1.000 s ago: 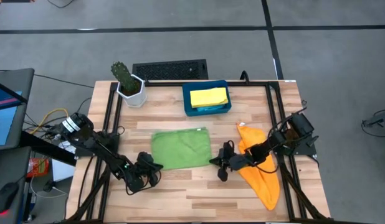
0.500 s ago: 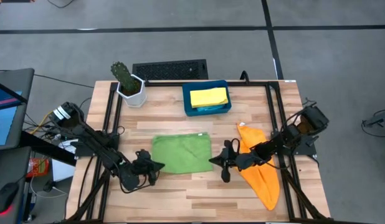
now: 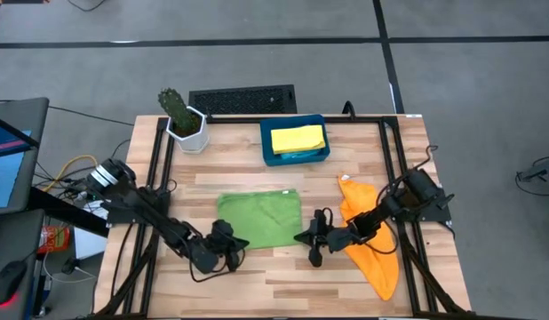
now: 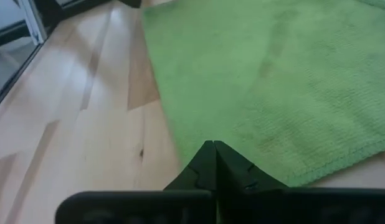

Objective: Fold microfiber towels
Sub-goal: Fold the green microfiber cloth

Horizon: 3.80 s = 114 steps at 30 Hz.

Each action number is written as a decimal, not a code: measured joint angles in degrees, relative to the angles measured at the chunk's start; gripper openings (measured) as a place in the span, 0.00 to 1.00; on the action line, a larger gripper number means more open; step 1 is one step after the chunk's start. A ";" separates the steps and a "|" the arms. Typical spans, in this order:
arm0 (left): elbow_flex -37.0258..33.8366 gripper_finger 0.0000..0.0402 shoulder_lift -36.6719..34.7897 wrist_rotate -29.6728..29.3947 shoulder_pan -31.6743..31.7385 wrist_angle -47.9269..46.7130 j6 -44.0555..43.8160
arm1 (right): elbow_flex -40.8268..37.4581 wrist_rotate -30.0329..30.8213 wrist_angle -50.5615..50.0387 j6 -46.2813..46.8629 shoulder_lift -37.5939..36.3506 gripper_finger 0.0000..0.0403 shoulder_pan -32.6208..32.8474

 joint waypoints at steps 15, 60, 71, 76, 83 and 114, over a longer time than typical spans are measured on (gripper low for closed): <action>10.14 0.00 11.66 -1.43 3.45 0.51 8.15 | 0.03 -0.89 -4.17 -6.02 -12.46 0.07 0.94; 13.22 0.00 9.89 8.08 8.37 0.27 16.51 | 8.10 -8.06 -37.10 -16.21 -14.88 0.08 -0.81; 13.20 0.00 12.61 6.32 8.41 0.04 16.71 | 15.97 -9.63 -39.22 -29.22 -14.47 0.06 -1.86; 13.20 0.00 12.83 5.92 8.39 0.13 17.51 | 16.98 -10.84 -39.19 -30.57 -14.45 0.07 -4.20; 13.20 0.00 13.46 6.30 7.97 1.25 16.14 | 16.96 -14.19 -38.99 -30.71 -14.45 0.06 -6.56; 15.89 0.00 21.12 14.13 12.34 10.22 22.85 | 16.90 -15.27 -36.91 -30.02 -14.45 0.07 -6.17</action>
